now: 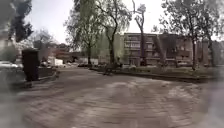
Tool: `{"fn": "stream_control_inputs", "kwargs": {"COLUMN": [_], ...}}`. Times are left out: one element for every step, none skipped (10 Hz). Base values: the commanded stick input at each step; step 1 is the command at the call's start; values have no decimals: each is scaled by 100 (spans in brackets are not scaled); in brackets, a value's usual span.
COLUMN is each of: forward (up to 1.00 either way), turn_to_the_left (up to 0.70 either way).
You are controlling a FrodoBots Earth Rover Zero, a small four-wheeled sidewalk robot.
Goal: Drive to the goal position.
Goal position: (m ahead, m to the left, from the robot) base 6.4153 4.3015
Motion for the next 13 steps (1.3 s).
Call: {"fn": "stream_control_inputs", "kwargs": {"forward": [100, 100, 100, 100, 100, 100, 100, 100, 100, 100, 100, 100, 100], "turn_to_the_left": [-15, -27, -27, -27, -27, -27, -27, -27, -27, -27, -27, -27, -27]}}
